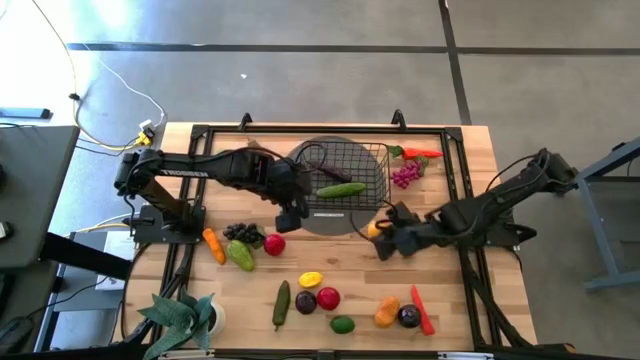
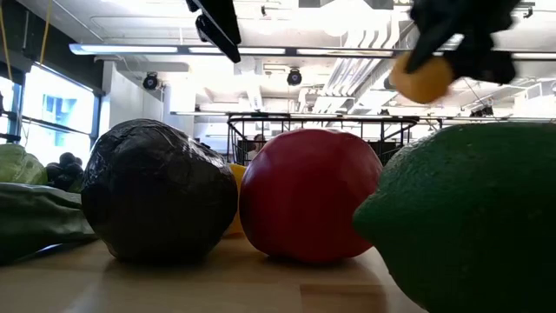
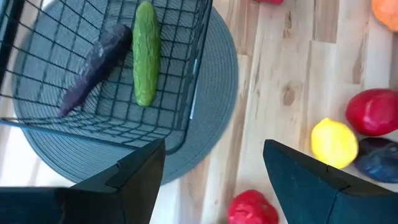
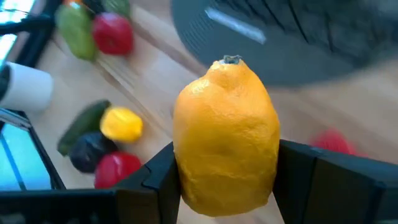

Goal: Build produce basket
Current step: Put the right yellow lemon into the black mesh basket

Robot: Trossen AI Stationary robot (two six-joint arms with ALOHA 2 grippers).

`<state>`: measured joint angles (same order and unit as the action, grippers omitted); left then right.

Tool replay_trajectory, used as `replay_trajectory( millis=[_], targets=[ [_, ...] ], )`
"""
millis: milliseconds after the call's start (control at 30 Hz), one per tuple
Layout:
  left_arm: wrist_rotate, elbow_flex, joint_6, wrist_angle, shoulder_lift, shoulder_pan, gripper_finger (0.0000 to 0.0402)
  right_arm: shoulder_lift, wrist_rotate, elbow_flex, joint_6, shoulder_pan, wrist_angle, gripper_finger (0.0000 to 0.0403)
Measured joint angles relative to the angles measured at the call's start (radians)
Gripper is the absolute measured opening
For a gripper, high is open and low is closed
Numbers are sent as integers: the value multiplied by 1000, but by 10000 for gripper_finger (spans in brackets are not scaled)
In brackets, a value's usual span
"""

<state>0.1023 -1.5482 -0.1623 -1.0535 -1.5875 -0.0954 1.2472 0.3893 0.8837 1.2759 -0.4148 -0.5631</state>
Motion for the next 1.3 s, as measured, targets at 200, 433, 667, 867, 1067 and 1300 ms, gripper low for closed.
replay_trajectory(
  millis=[200,433,667,867,1067,1300],
  targets=[
    [-14,0,-115,-40,0,28,264,0,-1,0,-284,124,181,163],
    [-14,0,-231,-140,0,82,264,0,-1,0,-573,275,296,163],
    [20,0,-359,-156,0,134,264,0,-19,0,-823,389,300,163],
    [22,14,-456,-196,2,188,264,4,-34,0,-996,485,299,163],
    [41,79,-579,-215,1,255,264,17,-113,2,-1074,561,298,201],
    [40,179,-659,-243,1,276,264,20,-161,2,-1094,606,299,238]
  ],
)
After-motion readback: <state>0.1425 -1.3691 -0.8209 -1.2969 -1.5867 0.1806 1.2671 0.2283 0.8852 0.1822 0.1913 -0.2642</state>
